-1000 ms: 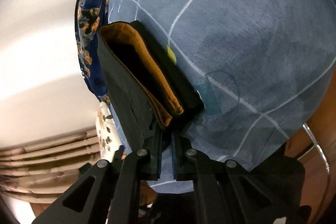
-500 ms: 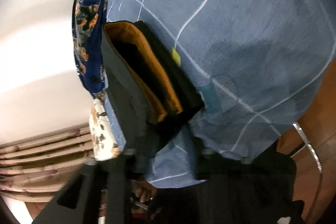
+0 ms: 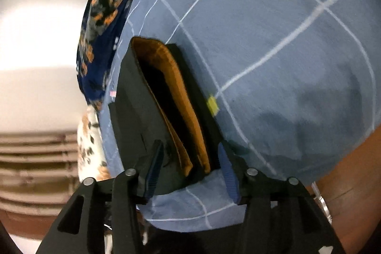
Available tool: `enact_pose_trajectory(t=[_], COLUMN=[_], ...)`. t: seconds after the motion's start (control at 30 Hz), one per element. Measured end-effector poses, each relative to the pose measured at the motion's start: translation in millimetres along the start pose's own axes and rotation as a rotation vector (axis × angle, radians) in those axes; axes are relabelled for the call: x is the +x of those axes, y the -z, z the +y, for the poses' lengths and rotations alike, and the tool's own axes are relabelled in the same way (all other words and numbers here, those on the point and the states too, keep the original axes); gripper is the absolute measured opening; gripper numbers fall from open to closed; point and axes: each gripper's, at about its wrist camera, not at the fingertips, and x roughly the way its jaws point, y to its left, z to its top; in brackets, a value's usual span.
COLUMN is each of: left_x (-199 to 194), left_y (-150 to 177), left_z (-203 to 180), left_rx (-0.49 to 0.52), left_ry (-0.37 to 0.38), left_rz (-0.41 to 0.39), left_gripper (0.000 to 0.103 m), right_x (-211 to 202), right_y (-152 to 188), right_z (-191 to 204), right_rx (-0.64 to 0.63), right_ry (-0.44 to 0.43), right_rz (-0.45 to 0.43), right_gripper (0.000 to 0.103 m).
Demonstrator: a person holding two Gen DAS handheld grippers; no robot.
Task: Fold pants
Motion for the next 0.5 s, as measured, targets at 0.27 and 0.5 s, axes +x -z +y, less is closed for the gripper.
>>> enact_pose_trajectory(t=[0.27,0.5], left_x=[-7.6,-5.1], left_y=[-4.1,-11.3], left_z=[12.1,26.9], left_rx=[-0.027,-0.06], left_ry=[0.035,0.017], left_rz=[-0.037,-0.036], left_gripper=[0.076,0.076], right_x=[15.6,31.8], right_y=[-6.5,-25.0], right_z=[-0.8,-2.4], right_rx=[-0.096,-0.159], right_ry=[-0.102,-0.217], right_rz=[0.054,0.082], right_gripper=[0.053,0.053])
